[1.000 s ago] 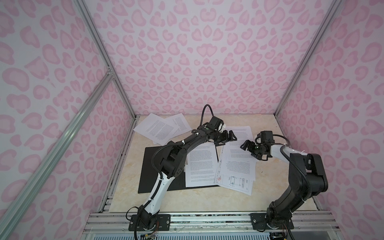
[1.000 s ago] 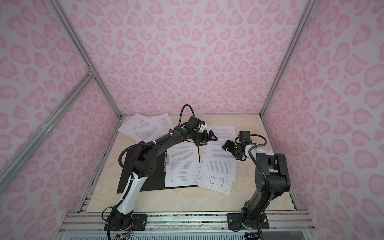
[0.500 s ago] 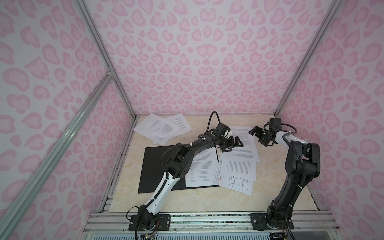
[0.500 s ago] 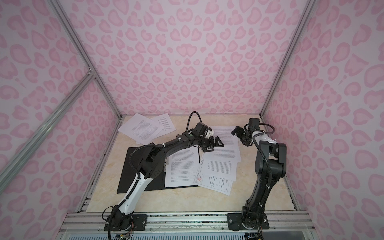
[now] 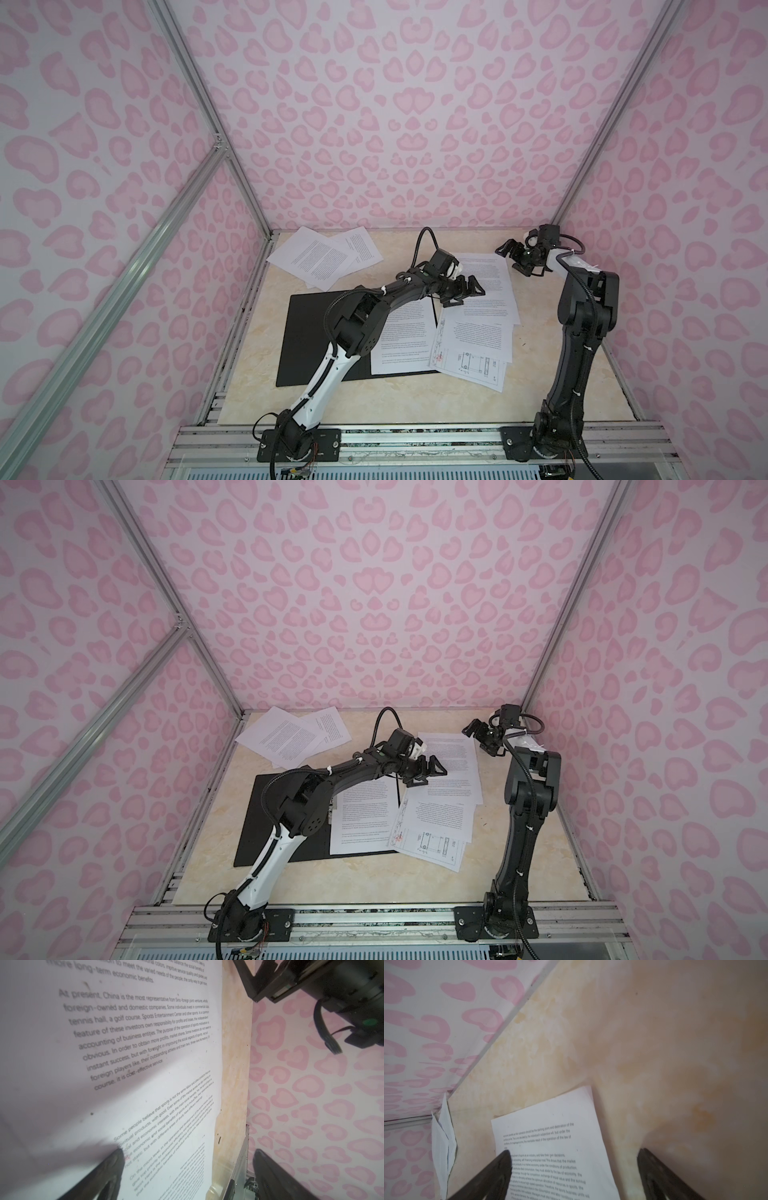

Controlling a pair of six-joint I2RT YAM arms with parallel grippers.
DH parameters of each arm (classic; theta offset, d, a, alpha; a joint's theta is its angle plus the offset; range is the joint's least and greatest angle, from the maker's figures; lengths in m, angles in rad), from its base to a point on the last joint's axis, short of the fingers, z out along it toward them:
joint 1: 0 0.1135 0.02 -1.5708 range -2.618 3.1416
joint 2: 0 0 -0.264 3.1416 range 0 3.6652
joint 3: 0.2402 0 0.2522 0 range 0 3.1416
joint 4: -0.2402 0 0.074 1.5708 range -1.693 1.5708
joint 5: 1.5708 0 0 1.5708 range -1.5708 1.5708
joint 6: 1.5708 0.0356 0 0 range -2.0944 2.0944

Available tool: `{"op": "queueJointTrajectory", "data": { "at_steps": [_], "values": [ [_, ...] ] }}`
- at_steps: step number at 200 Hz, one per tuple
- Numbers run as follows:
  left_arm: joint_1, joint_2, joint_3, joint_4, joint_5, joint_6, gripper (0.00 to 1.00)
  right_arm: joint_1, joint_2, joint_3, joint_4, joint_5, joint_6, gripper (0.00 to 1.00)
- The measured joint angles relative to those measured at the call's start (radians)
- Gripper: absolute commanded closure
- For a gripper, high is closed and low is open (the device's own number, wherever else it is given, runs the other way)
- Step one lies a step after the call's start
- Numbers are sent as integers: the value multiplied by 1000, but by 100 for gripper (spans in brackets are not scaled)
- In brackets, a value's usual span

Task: Put the files into the folder

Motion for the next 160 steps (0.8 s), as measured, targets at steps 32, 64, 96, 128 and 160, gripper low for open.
{"op": "queueJointTrajectory", "data": {
  "at_steps": [32,64,96,128,160],
  "values": [
    [0,0,0,-2,-7,-7,2,-3,21,0,45,-73,-2,5],
    [3,0,-1,-2,-8,-7,2,-5,9,-71,133,-190,25,6],
    [6,1,-4,1,-7,-9,2,-27,-29,-157,190,-269,68,6],
    [10,4,-6,6,2,-21,2,-43,-65,-203,181,-297,94,6],
    [12,4,-12,11,6,-25,2,-47,-97,-246,154,-294,85,5]
  ]
}}
